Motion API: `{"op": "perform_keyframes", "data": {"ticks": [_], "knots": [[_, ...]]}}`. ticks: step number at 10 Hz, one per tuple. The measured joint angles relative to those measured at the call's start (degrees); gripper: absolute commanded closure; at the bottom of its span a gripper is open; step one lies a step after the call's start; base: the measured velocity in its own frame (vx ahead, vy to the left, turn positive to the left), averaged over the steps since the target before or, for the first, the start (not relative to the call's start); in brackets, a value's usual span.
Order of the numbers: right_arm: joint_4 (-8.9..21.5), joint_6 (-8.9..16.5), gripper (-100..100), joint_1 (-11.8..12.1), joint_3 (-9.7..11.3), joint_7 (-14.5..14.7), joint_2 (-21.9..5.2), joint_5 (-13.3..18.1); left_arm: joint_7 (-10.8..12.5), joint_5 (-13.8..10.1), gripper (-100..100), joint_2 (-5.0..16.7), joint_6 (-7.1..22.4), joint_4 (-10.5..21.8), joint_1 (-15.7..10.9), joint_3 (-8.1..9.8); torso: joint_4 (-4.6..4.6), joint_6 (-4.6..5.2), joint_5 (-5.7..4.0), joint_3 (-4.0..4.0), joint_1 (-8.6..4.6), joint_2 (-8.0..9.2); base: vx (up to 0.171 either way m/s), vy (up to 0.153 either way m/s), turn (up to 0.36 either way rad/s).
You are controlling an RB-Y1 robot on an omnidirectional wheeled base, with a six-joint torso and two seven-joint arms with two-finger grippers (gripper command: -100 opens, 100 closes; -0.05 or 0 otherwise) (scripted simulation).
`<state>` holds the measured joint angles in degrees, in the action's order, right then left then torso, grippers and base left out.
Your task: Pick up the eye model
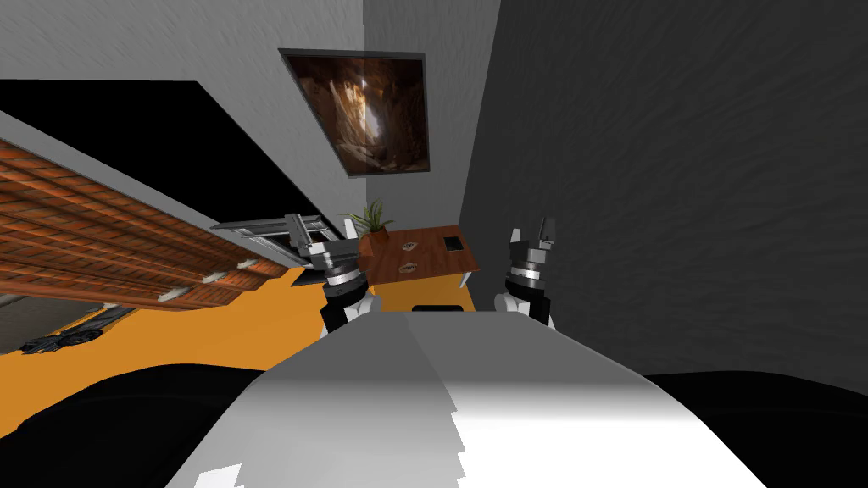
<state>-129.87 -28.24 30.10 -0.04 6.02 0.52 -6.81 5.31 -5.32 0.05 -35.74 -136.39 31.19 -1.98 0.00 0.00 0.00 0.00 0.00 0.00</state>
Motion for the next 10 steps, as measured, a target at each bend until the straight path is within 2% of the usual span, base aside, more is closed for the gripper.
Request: {"op": "perform_keyframes", "data": {"ticks": [4, 5, 8, 10], "knots": [[0.0, 0.0, 0, 0.0, 0.0, 0.0, 0.0, 0.0, 0.07, -0.18, -100, 2.8, 1.22, 4.83, -1.91, -0.79, 0.0, 0.01, 0.0, 0.01, 0.0, 0.02, -0.01, -0.003, -0.014], [0.0, 0.0, 0, 0.0, 0.0, 0.0, 0.0, 0.0, 0.43, -0.57, -100, 3.81, 1.53, 6.33, -2.37, -0.49, 0.0, 0.0, 0.0, 0.01, 0.01, 0.02, 0.0, 0.0, 0.0], [0.0, 0.0, 0, 0.0, 0.0, 0.0, 0.0, 0.0, 0.33, -0.63, -100, 4.85, 3.38, 10.93, -5.36, -0.79, -0.01, 0.0, 0.0, -0.01, 0.0, -0.02, -0.001, -0.002, -0.015], [0.0, 0.0, 0, 0.0, 0.0, 0.0, 0.0, 0.0, 0.46, -0.76, -100, 5.54, 3.94, 14.09, -6.34, -0.94, -0.01, 0.0, 0.0, -0.01, 0.0, -0.02, 0.0, -0.002, -0.021]]}}
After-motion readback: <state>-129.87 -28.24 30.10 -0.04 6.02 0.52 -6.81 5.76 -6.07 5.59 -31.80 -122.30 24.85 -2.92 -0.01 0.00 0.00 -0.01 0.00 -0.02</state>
